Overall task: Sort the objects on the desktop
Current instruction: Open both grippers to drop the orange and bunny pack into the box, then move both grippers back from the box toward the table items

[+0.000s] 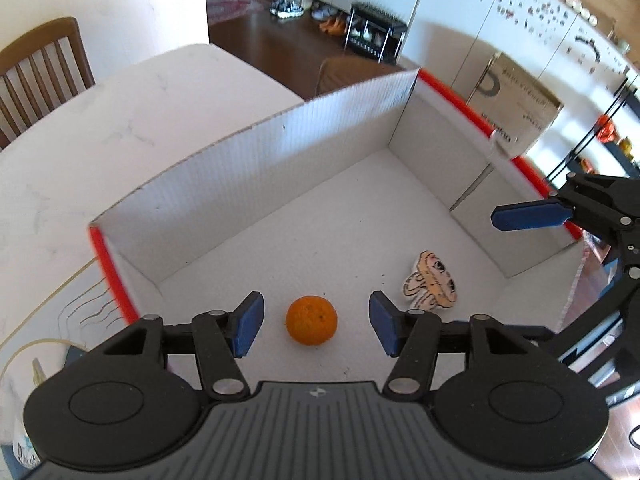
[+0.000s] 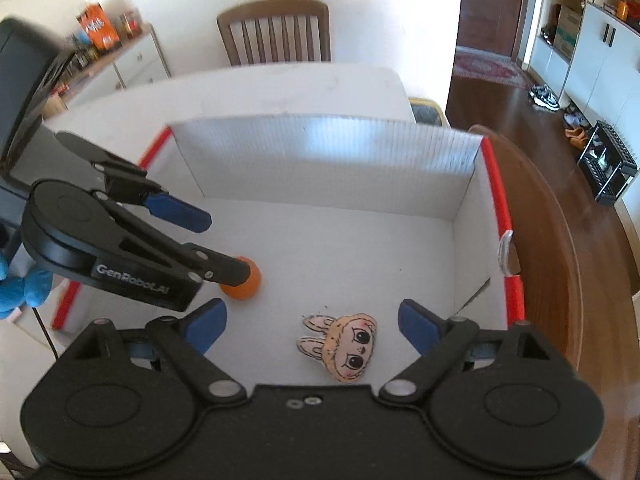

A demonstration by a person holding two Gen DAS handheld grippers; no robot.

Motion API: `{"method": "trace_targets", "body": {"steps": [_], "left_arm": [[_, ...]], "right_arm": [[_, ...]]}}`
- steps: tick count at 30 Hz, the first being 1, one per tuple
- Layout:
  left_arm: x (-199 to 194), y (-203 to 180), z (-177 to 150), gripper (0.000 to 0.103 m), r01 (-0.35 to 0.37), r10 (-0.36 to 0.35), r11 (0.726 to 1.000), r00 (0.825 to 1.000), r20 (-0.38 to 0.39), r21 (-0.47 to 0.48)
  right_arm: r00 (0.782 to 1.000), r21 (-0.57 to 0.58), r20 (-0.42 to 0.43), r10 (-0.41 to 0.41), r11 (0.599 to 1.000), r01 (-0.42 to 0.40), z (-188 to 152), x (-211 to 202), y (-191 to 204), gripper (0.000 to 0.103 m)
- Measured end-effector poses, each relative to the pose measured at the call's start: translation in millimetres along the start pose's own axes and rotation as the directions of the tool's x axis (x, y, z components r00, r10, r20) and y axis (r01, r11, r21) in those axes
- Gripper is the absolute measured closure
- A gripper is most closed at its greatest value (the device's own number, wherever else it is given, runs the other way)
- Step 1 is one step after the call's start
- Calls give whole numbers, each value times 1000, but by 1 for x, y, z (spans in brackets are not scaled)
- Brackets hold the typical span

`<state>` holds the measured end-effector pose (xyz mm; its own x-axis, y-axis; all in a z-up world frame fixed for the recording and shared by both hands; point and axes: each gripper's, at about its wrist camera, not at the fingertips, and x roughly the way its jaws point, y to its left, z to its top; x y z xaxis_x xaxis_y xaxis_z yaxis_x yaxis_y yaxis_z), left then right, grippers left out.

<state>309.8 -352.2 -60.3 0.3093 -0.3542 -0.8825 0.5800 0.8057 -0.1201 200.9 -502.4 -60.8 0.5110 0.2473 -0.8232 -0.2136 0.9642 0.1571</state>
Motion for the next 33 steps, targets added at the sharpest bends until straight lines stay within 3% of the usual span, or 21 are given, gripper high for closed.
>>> {"method": "trace_targets", "body": {"steps": [10,18,28,33], "left_arm": [[-53,-1,-20,46,-2,8,999,991,133,-43],[-104,0,-51,46,-4,24,997,966,258,-78],[-157,25,-103,46,0,45,991,943,330,-134],[-176,39,-134,39,-34,79,991,930,360,-131]], "right_arm": [[996,21,85,14,1000,-16,-8,-36,8,9],[986,40,153,59,997,-66,-7,-53,30,9],[975,12,204,88,996,-93,-7,-71,85,9],[967,32,234,96,994,-106,-12,-76,114,6]]}}
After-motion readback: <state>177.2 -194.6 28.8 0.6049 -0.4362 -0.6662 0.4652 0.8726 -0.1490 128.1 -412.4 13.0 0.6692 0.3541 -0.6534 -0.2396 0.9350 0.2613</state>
